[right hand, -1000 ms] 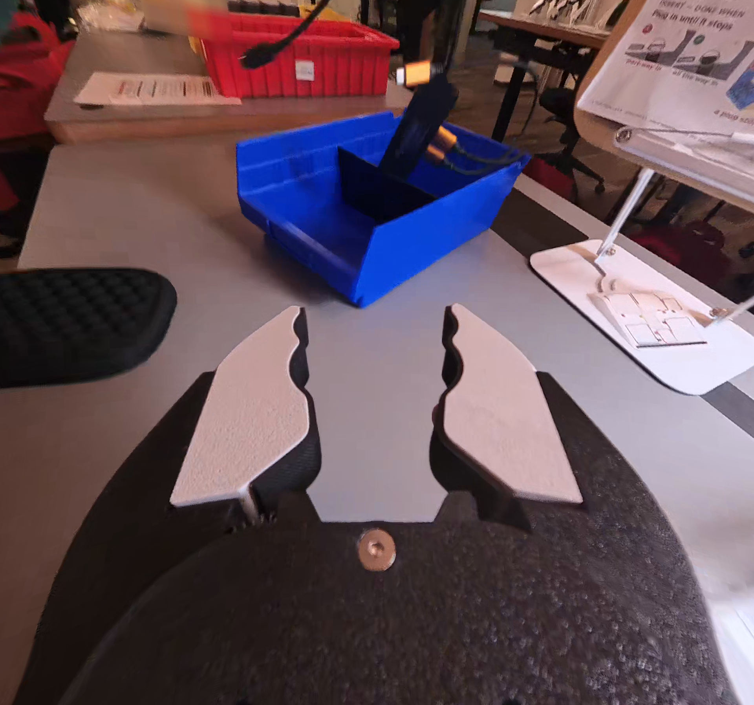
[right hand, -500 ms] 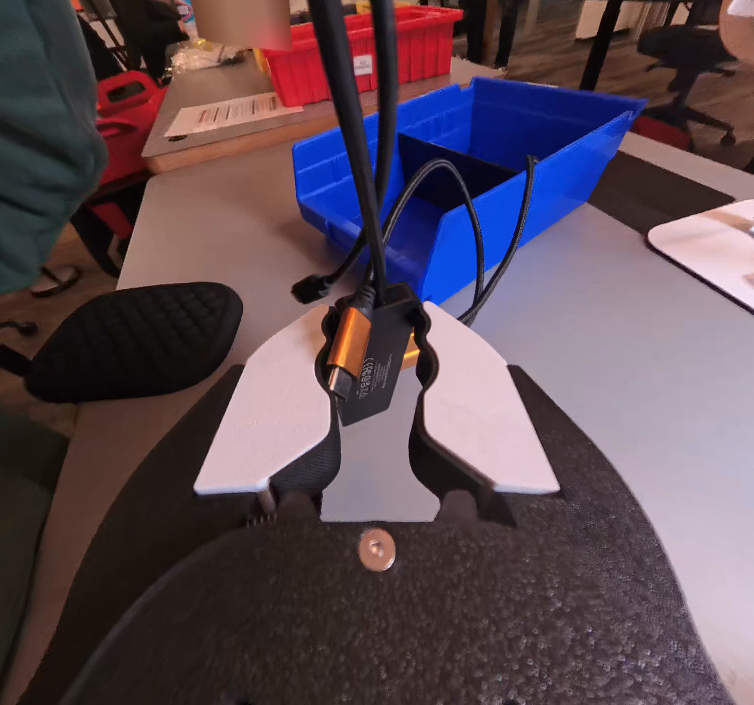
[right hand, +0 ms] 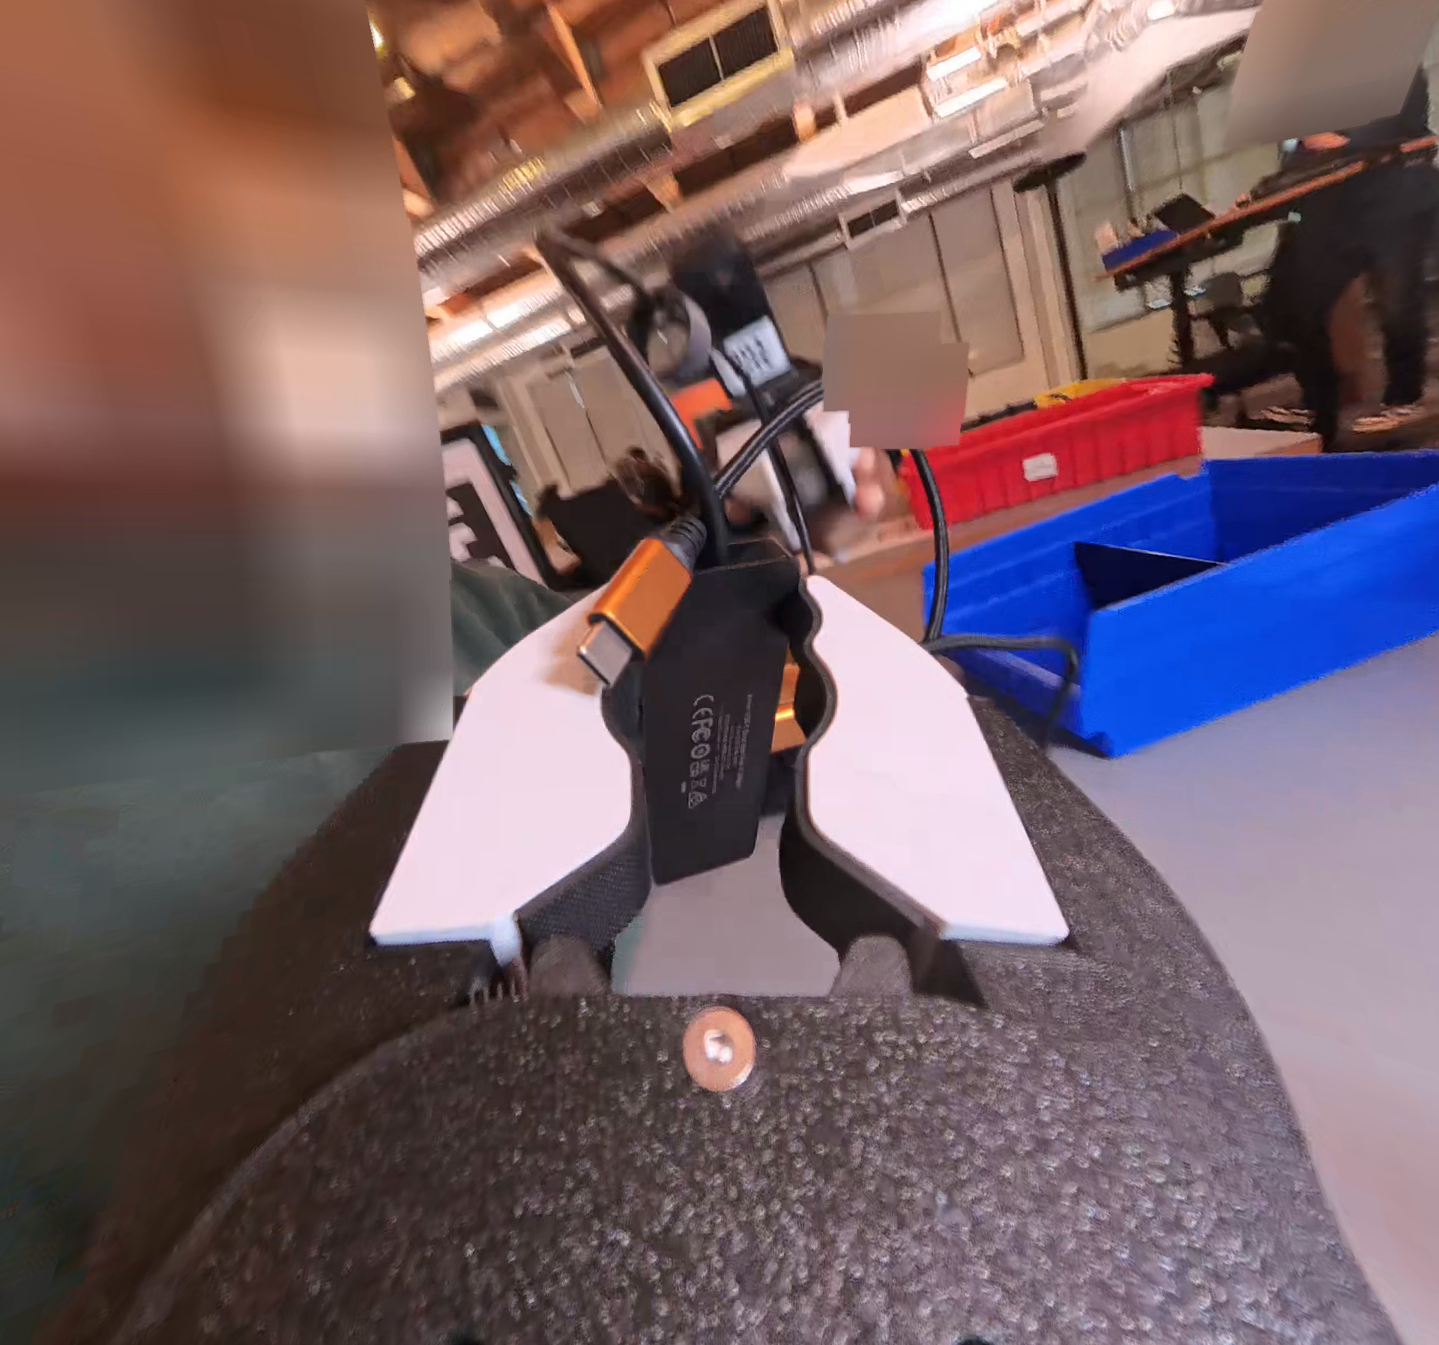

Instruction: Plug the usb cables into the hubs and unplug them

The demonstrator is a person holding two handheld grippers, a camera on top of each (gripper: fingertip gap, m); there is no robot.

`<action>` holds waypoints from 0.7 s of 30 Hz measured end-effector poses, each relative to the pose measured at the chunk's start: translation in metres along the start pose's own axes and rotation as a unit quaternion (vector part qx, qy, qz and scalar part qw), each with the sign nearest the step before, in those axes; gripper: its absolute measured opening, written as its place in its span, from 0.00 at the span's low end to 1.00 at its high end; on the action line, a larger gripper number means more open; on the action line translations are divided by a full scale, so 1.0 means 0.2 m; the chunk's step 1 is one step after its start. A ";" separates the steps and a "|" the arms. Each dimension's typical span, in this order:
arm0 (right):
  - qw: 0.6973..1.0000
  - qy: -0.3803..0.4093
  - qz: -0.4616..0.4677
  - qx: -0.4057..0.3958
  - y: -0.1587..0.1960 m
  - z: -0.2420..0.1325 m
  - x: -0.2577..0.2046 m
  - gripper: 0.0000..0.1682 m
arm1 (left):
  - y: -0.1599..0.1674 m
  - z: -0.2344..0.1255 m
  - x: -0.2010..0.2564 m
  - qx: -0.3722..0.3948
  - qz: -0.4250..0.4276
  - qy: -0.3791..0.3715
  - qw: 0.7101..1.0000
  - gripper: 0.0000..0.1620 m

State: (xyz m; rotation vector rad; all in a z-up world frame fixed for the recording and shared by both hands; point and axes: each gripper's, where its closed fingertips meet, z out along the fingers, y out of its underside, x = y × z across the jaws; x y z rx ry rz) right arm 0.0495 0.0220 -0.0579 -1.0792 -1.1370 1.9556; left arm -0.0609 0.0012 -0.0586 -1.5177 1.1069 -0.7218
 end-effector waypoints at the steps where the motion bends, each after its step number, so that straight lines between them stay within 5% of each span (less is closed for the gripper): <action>1: 0.999 -0.022 0.021 0.016 -0.01 -0.01 -0.03 0.22 | 0.05 0.06 0.07 -0.004 -0.013 0.039 0.999 0.10; 6: 0.995 -0.084 0.057 0.026 0.05 0.05 -0.09 0.22 | 0.26 0.36 0.32 -0.001 -0.133 0.185 0.974 0.19; 12: 0.994 -0.082 0.073 0.010 0.16 0.08 -0.02 0.22 | 0.27 0.51 0.39 0.087 -0.268 0.261 0.923 0.25; 18: 0.985 -0.030 0.160 0.059 0.18 0.05 0.18 0.22 | 0.33 0.59 0.35 0.101 -0.320 0.235 0.912 0.15; 21: 0.974 0.097 0.190 0.080 0.18 -0.04 0.39 0.19 | 0.36 0.56 0.25 0.111 -0.378 0.188 0.900 0.09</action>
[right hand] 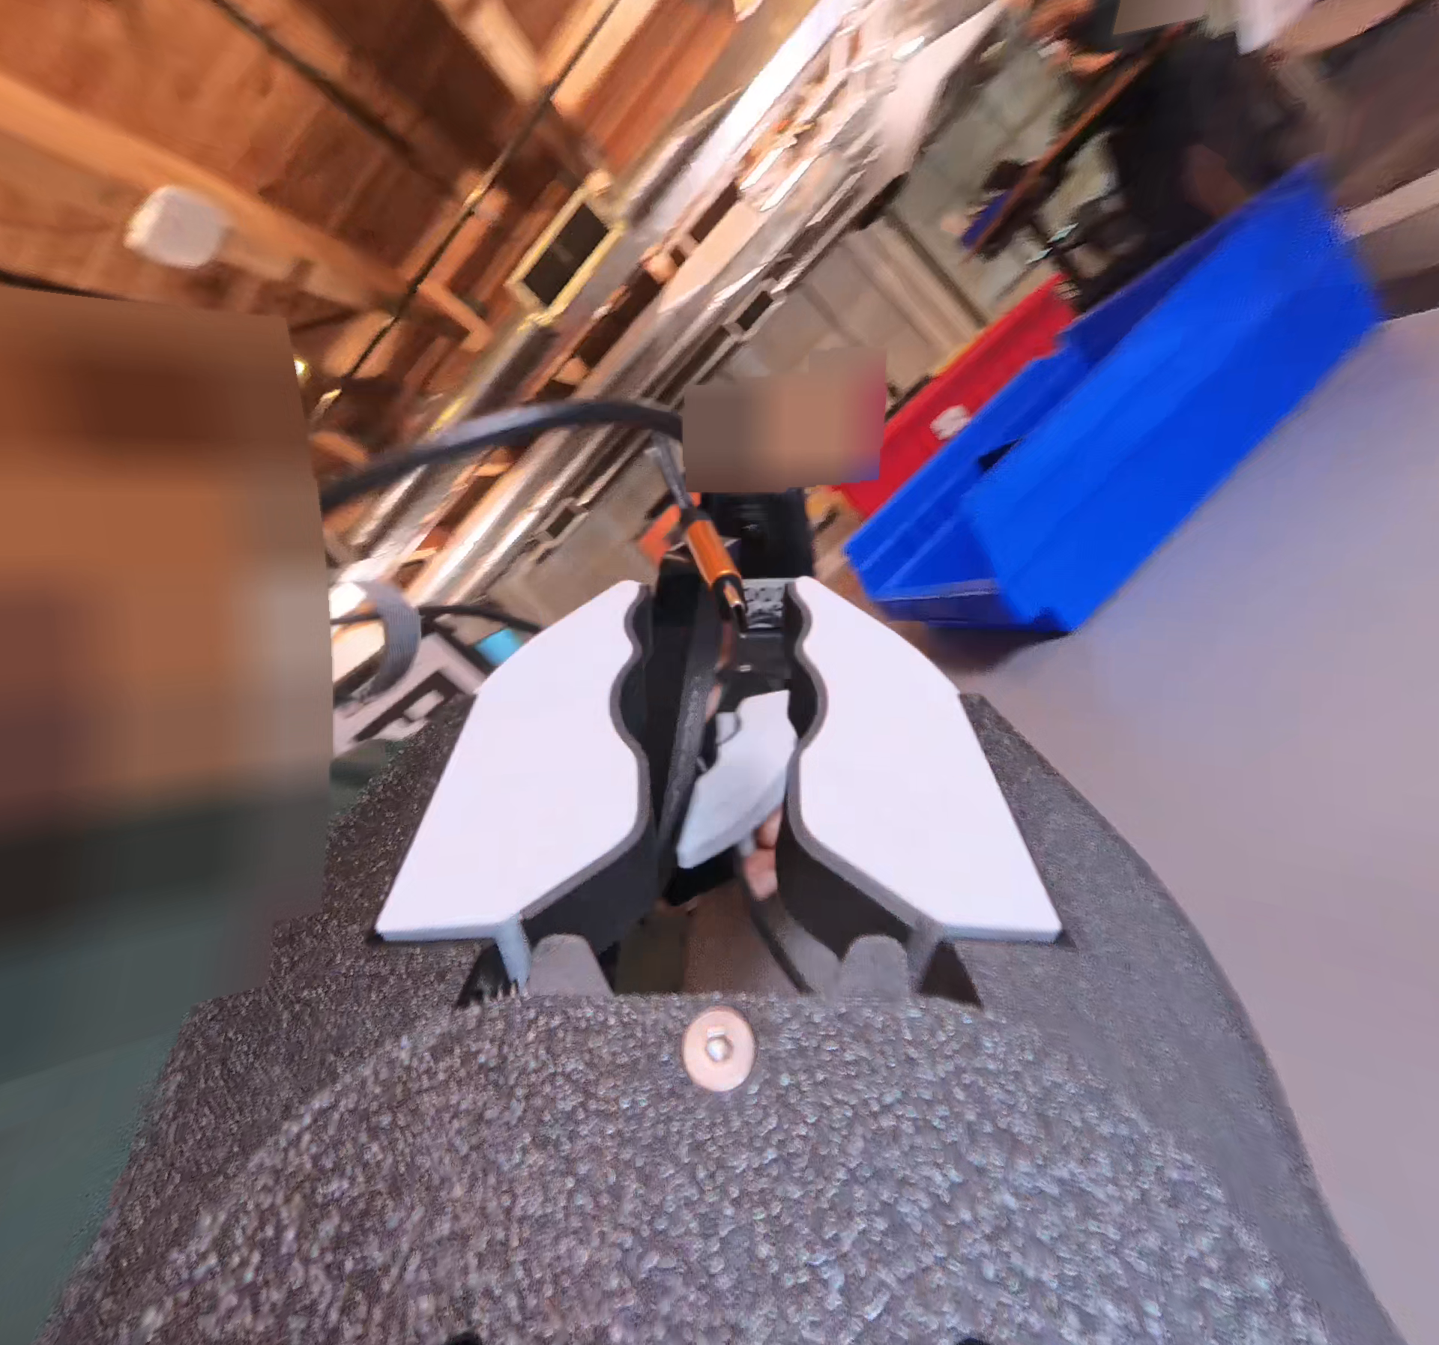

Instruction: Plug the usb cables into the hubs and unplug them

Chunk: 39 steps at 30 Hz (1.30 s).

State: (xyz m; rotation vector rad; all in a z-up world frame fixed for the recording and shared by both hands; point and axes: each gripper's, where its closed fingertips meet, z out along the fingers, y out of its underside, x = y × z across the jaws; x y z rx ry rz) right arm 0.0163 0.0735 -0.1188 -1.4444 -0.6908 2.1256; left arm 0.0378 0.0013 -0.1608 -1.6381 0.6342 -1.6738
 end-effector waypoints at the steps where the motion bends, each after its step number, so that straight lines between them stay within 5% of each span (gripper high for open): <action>1: 0.999 0.044 -0.022 0.003 -0.02 -0.03 0.05 0.23 | -0.01 -0.02 -0.02 0.011 -0.024 -0.011 1.000 0.08; 3: 0.979 0.138 -0.144 -0.032 -0.03 -0.09 0.11 0.23 | 0.00 -0.07 -0.07 0.019 -0.042 -0.039 0.998 0.07; 5: 0.920 0.212 -0.316 -0.095 -0.02 -0.13 0.12 0.22 | -0.03 -0.11 -0.07 0.034 -0.053 -0.047 0.997 0.07; 7: 0.802 0.252 -0.514 -0.169 0.03 -0.15 0.10 0.21 | -0.05 -0.13 -0.07 0.039 -0.067 -0.050 0.996 0.07; 10: 0.588 0.254 -0.735 -0.222 0.13 -0.10 0.06 0.21 | -0.04 -0.13 -0.09 0.031 -0.086 -0.056 0.994 0.07; 12: 0.501 0.259 -0.786 -0.253 0.19 -0.06 0.10 0.25 | -0.02 -0.13 -0.11 0.023 -0.098 -0.064 0.993 0.08; 16: 0.379 0.237 -0.863 -0.238 0.25 0.03 0.12 0.29 | 0.03 -0.11 -0.12 0.006 -0.121 -0.067 0.990 0.07; 19: 0.317 0.232 -0.891 -0.227 0.27 0.08 0.14 0.17 | 0.04 -0.09 -0.10 0.005 -0.133 -0.055 0.990 0.08; 21: 0.328 0.232 -0.889 -0.220 0.28 0.09 0.13 0.09 | 0.03 -0.09 -0.06 0.009 -0.144 -0.033 0.989 0.11; 23: 0.385 0.229 -0.868 -0.214 0.28 0.08 0.11 0.08 | 0.01 -0.09 0.02 -0.002 -0.114 -0.007 0.993 0.18; 28: 0.613 0.235 -0.738 -0.158 0.14 0.01 0.04 0.07 | -0.10 -0.26 0.12 -0.058 0.135 -0.076 0.986 0.14; 31: 0.762 0.160 -0.613 -0.132 0.14 0.00 -0.05 0.07 | -0.24 -0.41 0.11 -0.051 0.323 -0.206 0.922 0.06; 35: 0.813 0.101 -0.544 -0.178 0.25 0.03 -0.03 0.07 | -0.33 -0.47 0.14 -0.070 0.471 -0.305 0.825 0.06; 39: 0.816 0.085 -0.527 -0.223 0.37 0.07 0.00 0.07 | -0.17 -0.37 0.04 -0.161 0.507 -0.308 0.789 0.14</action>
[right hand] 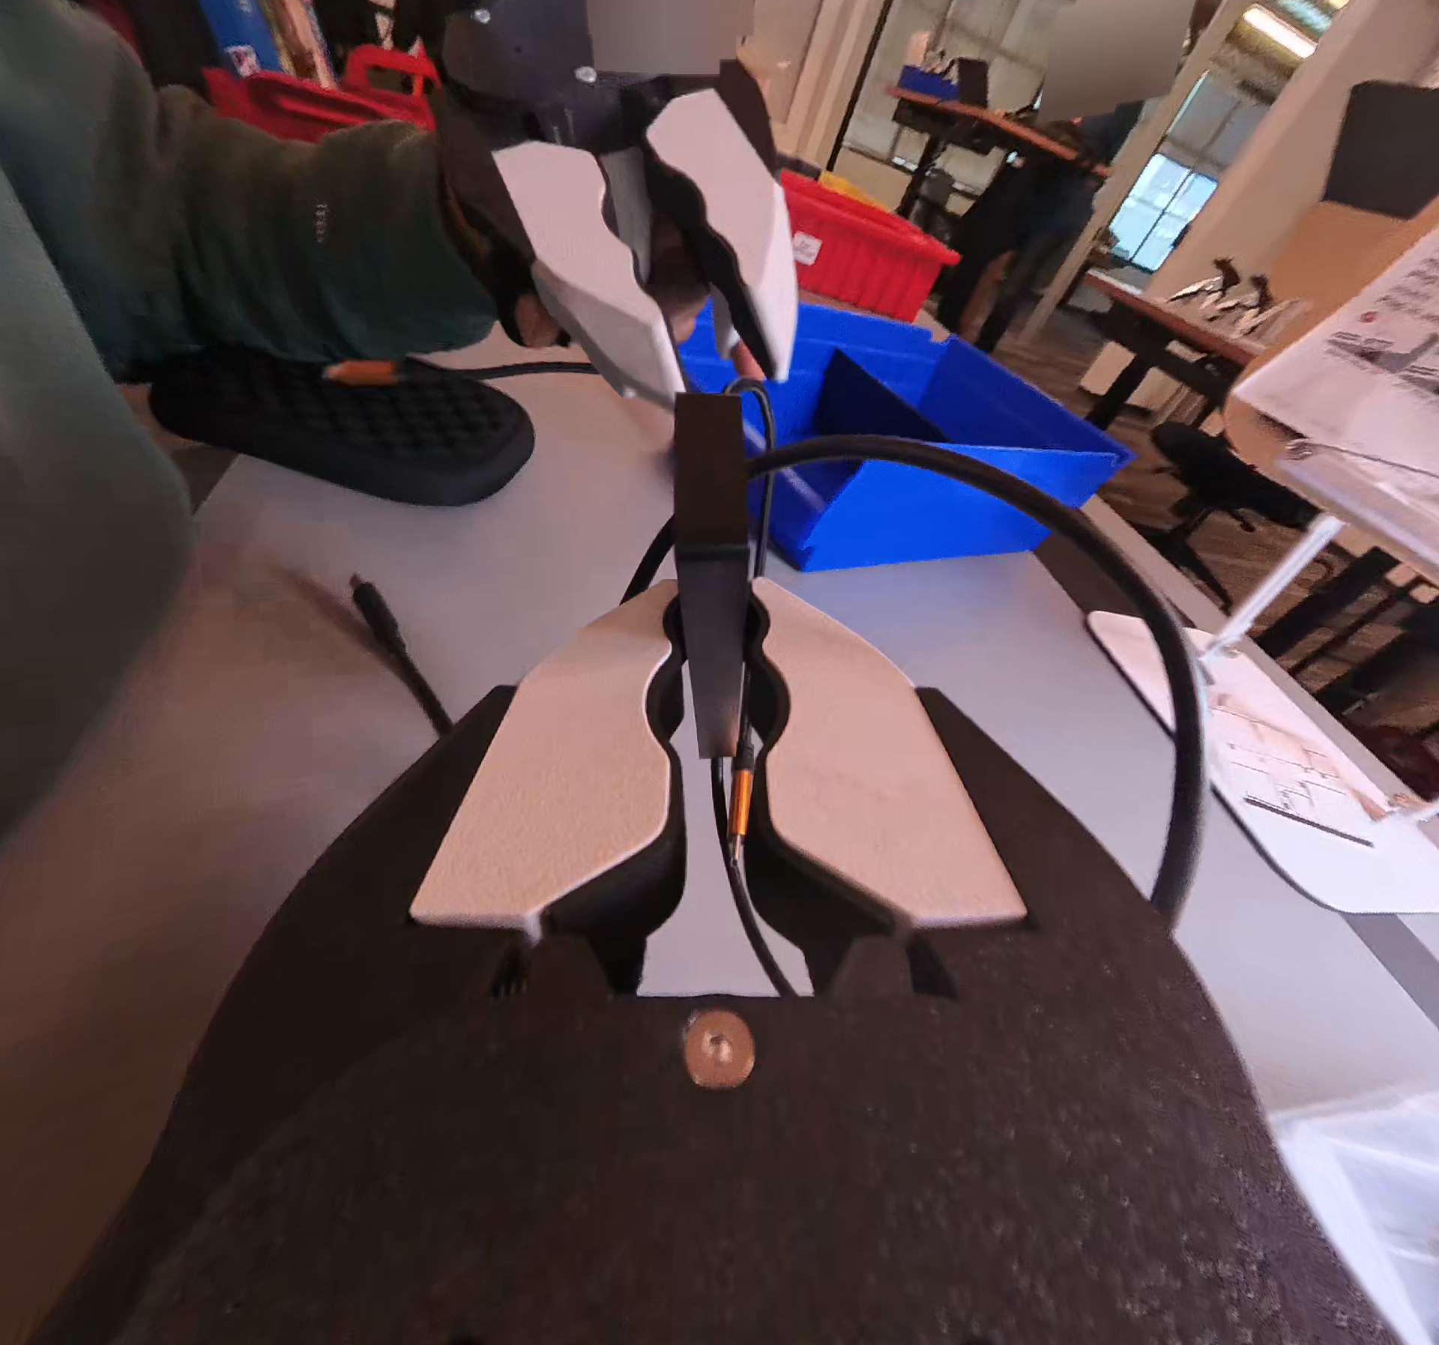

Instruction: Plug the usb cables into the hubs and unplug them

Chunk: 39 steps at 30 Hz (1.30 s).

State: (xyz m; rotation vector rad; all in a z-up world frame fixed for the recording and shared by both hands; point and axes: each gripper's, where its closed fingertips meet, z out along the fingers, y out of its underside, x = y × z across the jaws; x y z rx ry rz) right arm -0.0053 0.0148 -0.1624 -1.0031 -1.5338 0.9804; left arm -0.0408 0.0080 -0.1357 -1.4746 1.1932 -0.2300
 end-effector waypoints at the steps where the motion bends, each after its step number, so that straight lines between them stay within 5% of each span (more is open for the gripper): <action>1: 1.000 -0.008 -0.010 -0.012 0.01 0.02 -0.02 0.07 | 0.03 0.04 0.03 -0.022 0.029 0.005 0.999 0.15; 6: 0.998 -0.011 -0.022 -0.056 0.08 0.02 -0.05 0.07 | 0.17 0.12 0.14 -0.097 0.089 0.044 0.990 0.08; 9: 0.997 -0.014 -0.031 -0.063 0.09 0.03 -0.06 0.07 | 0.14 0.13 0.22 -0.069 0.046 0.102 0.991 0.15; 15: 0.997 -0.059 -0.035 -0.030 0.04 0.04 -0.14 0.07 | 0.15 0.19 0.26 -0.065 0.046 0.119 0.990 0.05; 27: 0.989 -0.029 -0.095 -0.109 0.16 0.09 -0.15 0.07 | 0.20 0.19 0.28 -0.136 0.014 0.125 0.983 0.05; 33: 0.995 -0.065 -0.041 -0.062 0.09 0.08 -0.17 0.07 | 0.14 0.14 0.29 -0.113 0.017 0.131 0.985 0.05; 37: 0.999 -0.030 0.000 -0.027 0.05 -0.07 -0.04 0.07 | 0.21 0.02 0.14 -0.145 0.012 0.084 0.986 0.05; 39: 0.999 0.006 0.041 0.005 0.03 -0.22 0.07 0.07 | 0.23 -0.07 0.05 -0.113 -0.068 0.079 0.988 0.05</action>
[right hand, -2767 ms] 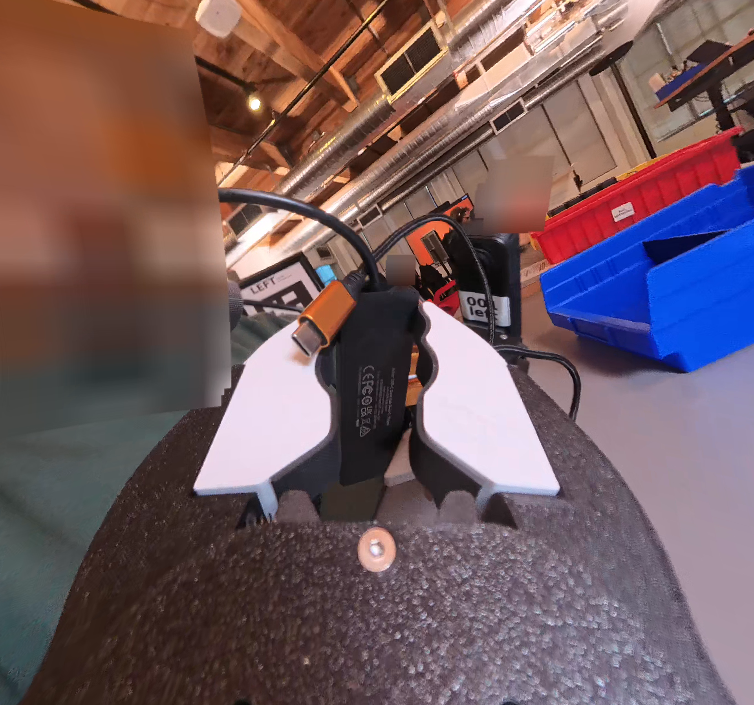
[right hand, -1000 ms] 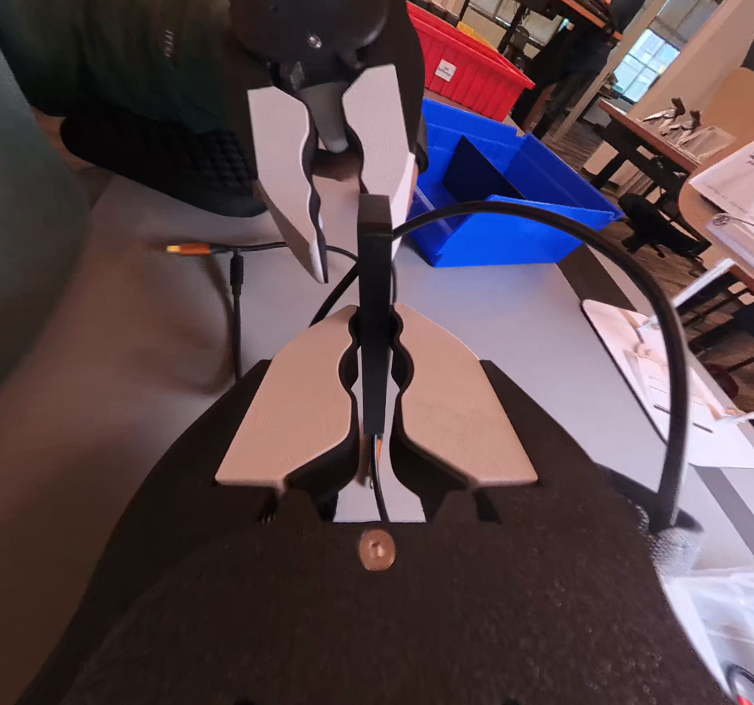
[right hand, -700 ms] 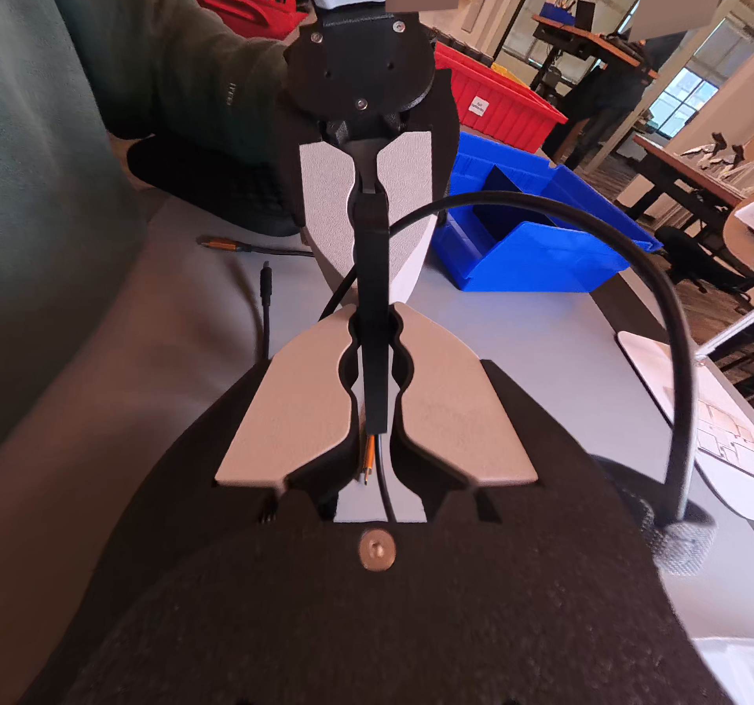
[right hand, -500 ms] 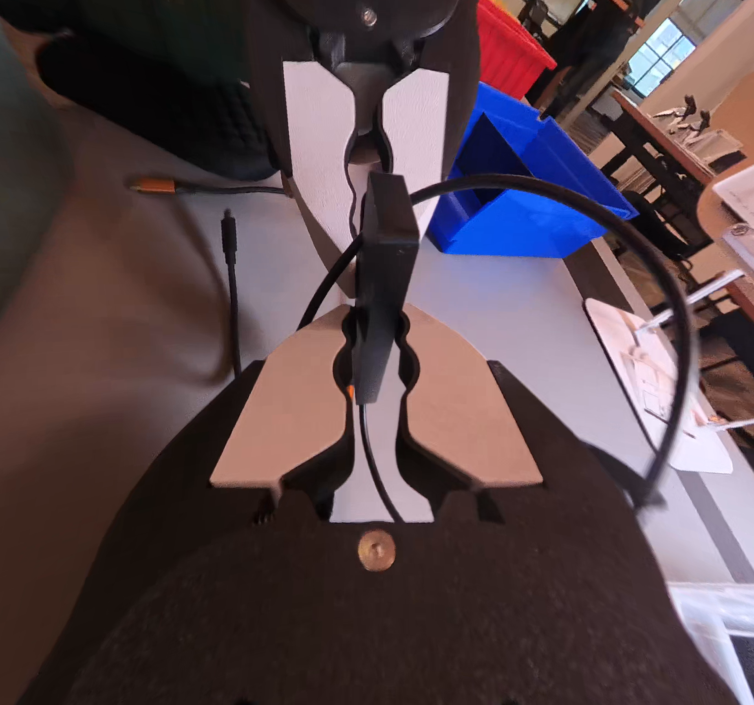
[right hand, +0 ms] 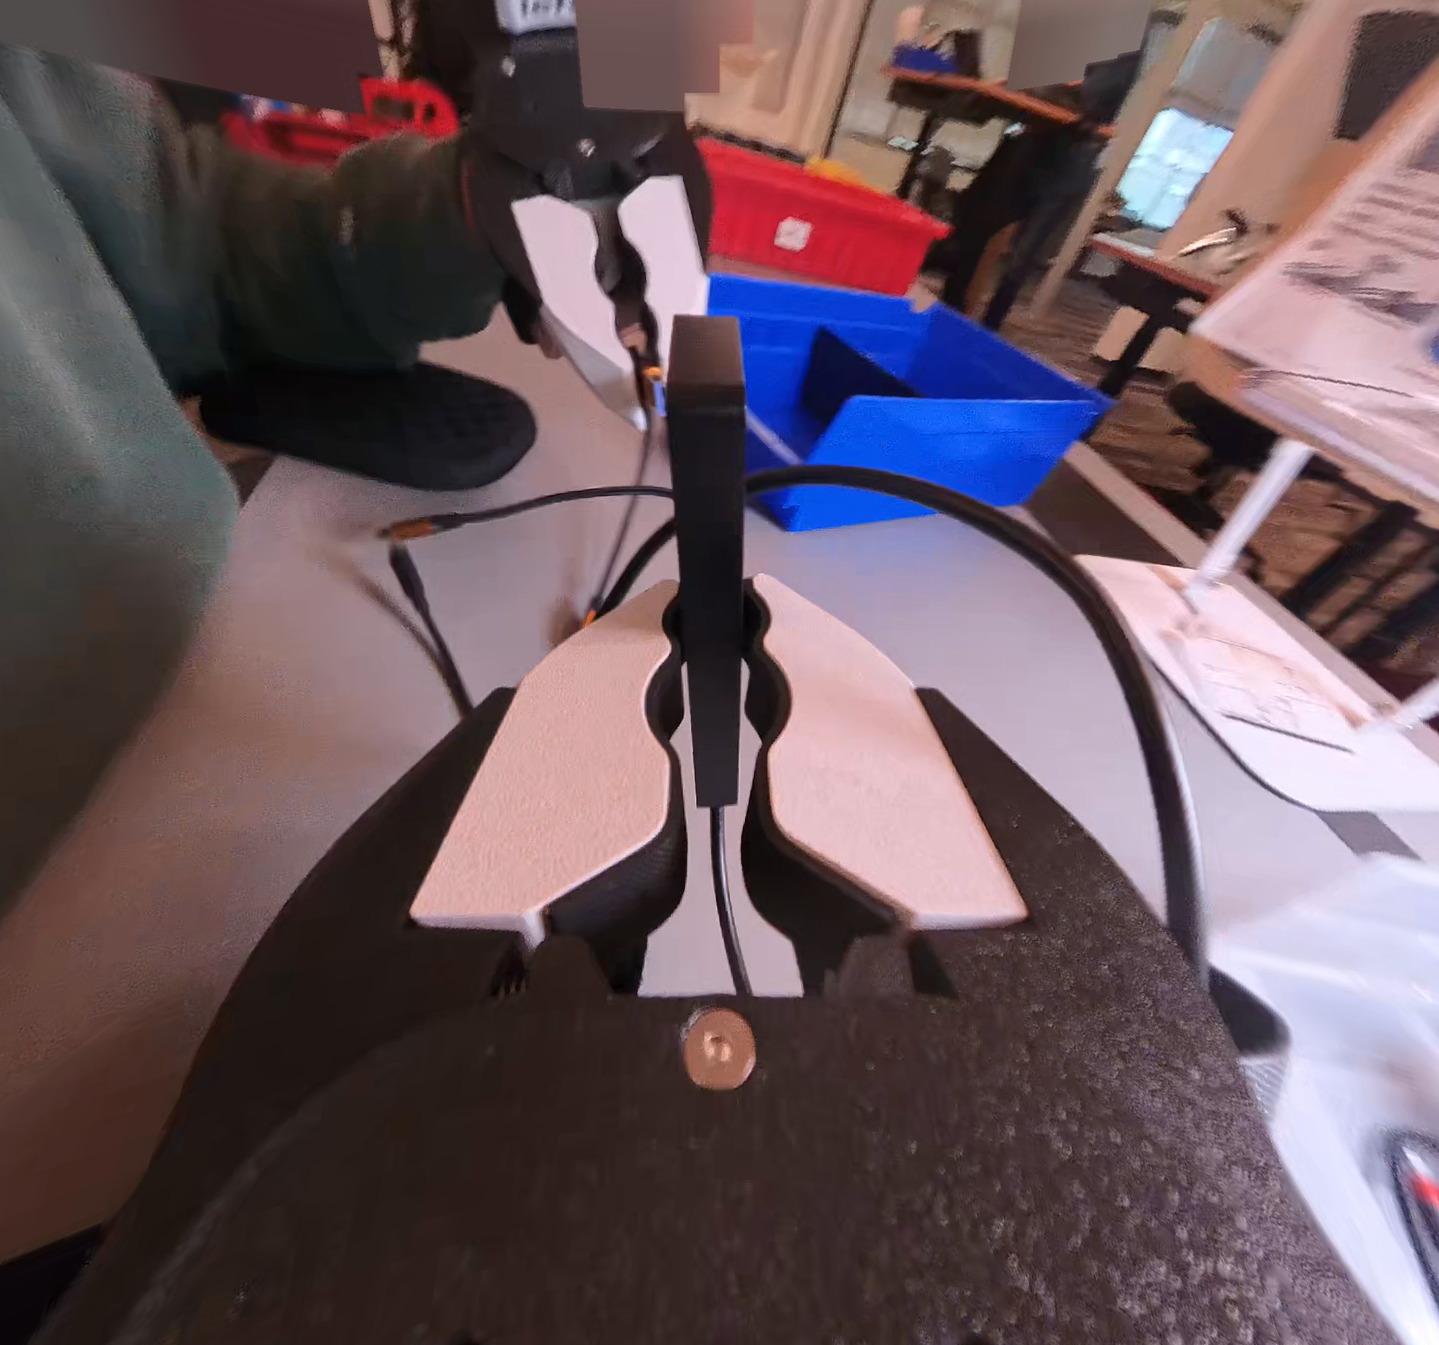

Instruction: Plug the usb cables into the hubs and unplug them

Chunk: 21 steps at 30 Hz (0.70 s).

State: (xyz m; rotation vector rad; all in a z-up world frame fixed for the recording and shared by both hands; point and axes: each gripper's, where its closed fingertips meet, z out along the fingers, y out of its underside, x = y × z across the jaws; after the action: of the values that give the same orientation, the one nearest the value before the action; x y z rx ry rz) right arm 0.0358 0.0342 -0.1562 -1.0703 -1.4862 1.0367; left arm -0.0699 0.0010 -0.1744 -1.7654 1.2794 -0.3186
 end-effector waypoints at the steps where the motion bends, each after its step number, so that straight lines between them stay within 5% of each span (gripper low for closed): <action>1: 1.000 0.016 0.003 0.011 -0.01 -0.04 0.02 0.07 | 0.04 -0.01 -0.04 -0.013 -0.002 -0.010 1.000 0.05; 7: 1.000 0.006 -0.012 0.028 -0.06 -0.06 0.00 0.07 | 0.13 0.10 0.03 -0.060 0.026 0.035 0.997 0.05; 14: 0.999 0.004 -0.031 -0.013 0.03 -0.01 -0.02 0.07 | -0.13 -0.04 0.06 0.064 0.020 0.031 0.997 0.12; 21: 0.997 -0.036 -0.064 -0.019 0.00 0.16 -0.17 0.07 | -0.17 0.24 0.17 0.044 0.096 0.025 0.994 0.15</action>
State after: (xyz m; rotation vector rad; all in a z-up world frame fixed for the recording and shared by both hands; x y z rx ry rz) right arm 0.0084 -0.0018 -0.1679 -0.9600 -1.6156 0.9698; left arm -0.0025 -0.0018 -0.1838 -1.5546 1.4366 -0.3062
